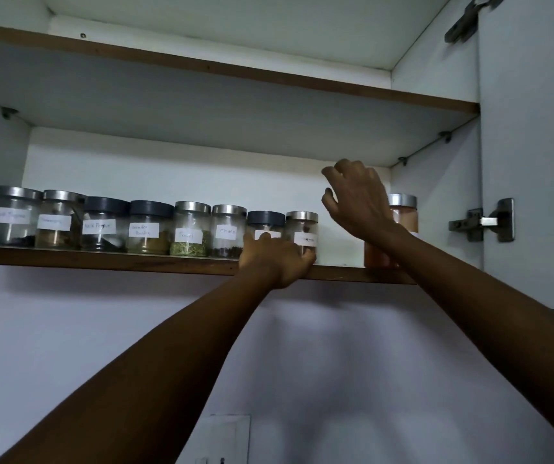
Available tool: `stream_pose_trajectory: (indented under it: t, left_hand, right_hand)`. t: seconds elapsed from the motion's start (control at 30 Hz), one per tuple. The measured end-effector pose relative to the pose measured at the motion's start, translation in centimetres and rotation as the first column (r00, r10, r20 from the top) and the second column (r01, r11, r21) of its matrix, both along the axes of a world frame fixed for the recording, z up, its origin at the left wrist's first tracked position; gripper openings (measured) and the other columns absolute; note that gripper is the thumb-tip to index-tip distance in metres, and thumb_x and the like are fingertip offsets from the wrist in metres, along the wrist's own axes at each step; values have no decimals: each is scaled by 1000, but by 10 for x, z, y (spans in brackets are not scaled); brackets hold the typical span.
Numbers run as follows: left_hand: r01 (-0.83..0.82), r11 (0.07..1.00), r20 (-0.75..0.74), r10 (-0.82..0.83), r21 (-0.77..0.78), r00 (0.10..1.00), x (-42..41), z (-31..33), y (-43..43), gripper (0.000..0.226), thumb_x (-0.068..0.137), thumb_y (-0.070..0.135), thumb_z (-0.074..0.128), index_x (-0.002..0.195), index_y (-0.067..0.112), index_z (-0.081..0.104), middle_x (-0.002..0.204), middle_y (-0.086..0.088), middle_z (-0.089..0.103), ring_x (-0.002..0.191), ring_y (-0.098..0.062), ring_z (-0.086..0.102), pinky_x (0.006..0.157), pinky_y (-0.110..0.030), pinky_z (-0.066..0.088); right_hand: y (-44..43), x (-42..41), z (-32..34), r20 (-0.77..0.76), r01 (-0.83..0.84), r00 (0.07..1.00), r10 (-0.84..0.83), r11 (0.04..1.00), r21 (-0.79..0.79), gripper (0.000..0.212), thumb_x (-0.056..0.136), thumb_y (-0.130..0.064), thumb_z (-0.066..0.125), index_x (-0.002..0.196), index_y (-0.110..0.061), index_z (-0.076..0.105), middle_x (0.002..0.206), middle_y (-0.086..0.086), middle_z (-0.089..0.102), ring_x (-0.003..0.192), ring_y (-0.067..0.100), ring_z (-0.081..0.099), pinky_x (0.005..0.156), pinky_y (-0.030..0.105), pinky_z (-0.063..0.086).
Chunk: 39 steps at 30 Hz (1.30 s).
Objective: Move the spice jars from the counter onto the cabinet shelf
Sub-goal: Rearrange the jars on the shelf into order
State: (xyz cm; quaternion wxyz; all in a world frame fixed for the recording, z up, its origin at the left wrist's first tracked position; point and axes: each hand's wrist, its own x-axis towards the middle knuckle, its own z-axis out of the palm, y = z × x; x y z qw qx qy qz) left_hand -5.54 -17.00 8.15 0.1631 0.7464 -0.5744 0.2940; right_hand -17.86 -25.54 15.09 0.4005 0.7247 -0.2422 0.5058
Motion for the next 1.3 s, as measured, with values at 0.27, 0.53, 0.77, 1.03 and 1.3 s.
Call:
stream_pose_trajectory:
  t: [0.27,0.53,0.77,1.03,1.3]
  left_hand:
    - [37,999,-95,-35,21,995,-1,1,2,54,94,51,17,120,26,57,118,-13,59,112,-27,48,78,-37,34]
    - [36,999,-87,-34,18,996,0,1,-1,56,93,53,15,117,23,57,115,-11,60,109,-26,51,76,-36,35]
    - [69,998,-64,-68,10,996,-1,2,0,41,95,43,19,87,21,53,104,-7,63,90,-24,53,73,-34,33]
    - [69,997,-18,-69,-46,997,1,-1,-3,42,95,36,21,80,15,54,92,-8,61,81,-24,52,70,-32,35]
    - [114,993,0,-114,-32,993,4,1,-5,40,95,37,21,80,17,52,98,-9,62,85,-24,53,74,-33,40]
  right_hand:
    - [12,-72,-5,138,77,982,-130,938,339,52,86,-34,56,130,-8,45,133,16,45,121,35,41,95,46,35]
    - [10,-107,-7,-215,212,970,-117,840,499,60,74,-27,73,125,-10,46,123,11,52,110,28,51,90,42,44]
    - [-6,-95,-2,-250,218,962,-113,868,446,52,67,-21,78,111,-11,52,112,9,58,97,26,56,82,43,50]
    - [-41,-60,-2,-214,193,972,-96,849,492,54,68,-18,78,114,-13,50,114,6,58,100,25,55,82,42,50]
    - [-82,-19,3,-269,278,950,-161,828,486,55,70,-17,77,115,-11,46,118,9,56,102,27,55,75,34,43]
